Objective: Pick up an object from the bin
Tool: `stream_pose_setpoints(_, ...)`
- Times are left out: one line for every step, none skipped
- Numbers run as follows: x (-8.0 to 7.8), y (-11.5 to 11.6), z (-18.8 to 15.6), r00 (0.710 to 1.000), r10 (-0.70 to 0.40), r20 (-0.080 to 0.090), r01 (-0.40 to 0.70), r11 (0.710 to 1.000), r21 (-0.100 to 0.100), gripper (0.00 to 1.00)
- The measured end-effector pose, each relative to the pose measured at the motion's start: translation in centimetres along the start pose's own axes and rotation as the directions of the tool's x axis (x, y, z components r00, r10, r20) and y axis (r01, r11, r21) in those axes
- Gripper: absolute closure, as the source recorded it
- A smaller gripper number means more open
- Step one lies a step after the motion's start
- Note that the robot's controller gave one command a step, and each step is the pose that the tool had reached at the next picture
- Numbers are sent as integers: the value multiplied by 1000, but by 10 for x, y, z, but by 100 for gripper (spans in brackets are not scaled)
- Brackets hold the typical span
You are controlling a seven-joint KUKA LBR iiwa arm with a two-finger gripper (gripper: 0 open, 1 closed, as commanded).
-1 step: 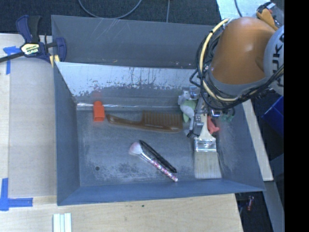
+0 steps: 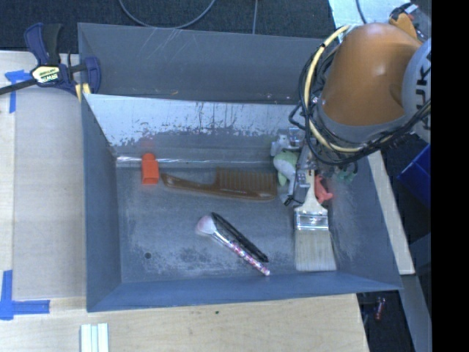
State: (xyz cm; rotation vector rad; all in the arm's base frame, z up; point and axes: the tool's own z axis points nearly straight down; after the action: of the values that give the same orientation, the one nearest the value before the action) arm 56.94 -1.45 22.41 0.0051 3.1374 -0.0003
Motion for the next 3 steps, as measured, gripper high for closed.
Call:
stream_pose_setpoints(-49, -6, 124, 1000, -28, 4, 28, 1000, 0, 0)
stream_pose_setpoints(-41, 14, 62, 996, -93, 15, 93, 996, 2, 0)
stream_pose_setpoints(-35, 16, 125, 999, 43, 4, -43, 999, 0, 0)
